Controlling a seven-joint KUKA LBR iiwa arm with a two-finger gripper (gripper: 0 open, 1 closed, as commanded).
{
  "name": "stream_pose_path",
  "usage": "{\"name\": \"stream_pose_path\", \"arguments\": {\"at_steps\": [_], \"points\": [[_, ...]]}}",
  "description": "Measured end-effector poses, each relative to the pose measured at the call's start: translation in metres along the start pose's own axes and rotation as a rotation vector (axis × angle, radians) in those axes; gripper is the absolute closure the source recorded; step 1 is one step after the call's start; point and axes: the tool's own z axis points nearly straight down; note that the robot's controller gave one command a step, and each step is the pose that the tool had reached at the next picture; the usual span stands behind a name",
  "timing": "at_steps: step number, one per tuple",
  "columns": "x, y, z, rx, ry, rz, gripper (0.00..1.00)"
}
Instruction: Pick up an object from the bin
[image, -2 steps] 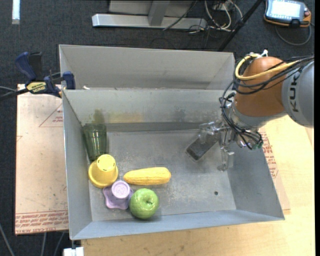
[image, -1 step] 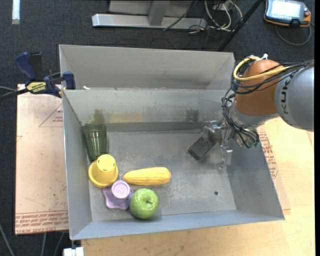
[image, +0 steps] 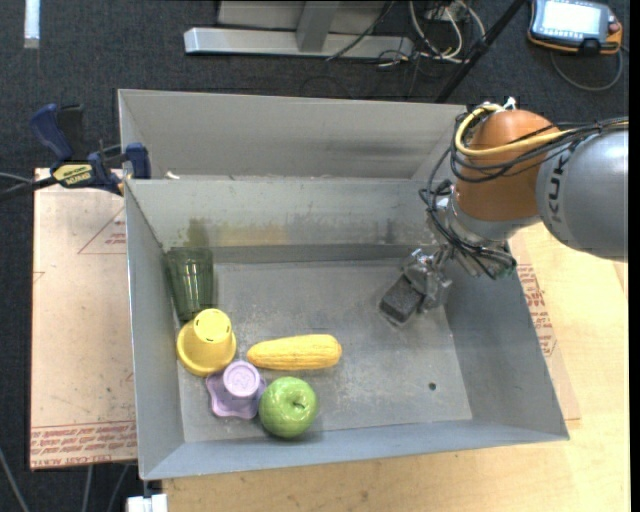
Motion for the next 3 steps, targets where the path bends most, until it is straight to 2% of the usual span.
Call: {"name": "stream_pose_path", "arguments": {"at_steps": [3], "points": [[0.000, 0.001, -0.012, -0.001, -0.001, 0.001, 1.00]]}}
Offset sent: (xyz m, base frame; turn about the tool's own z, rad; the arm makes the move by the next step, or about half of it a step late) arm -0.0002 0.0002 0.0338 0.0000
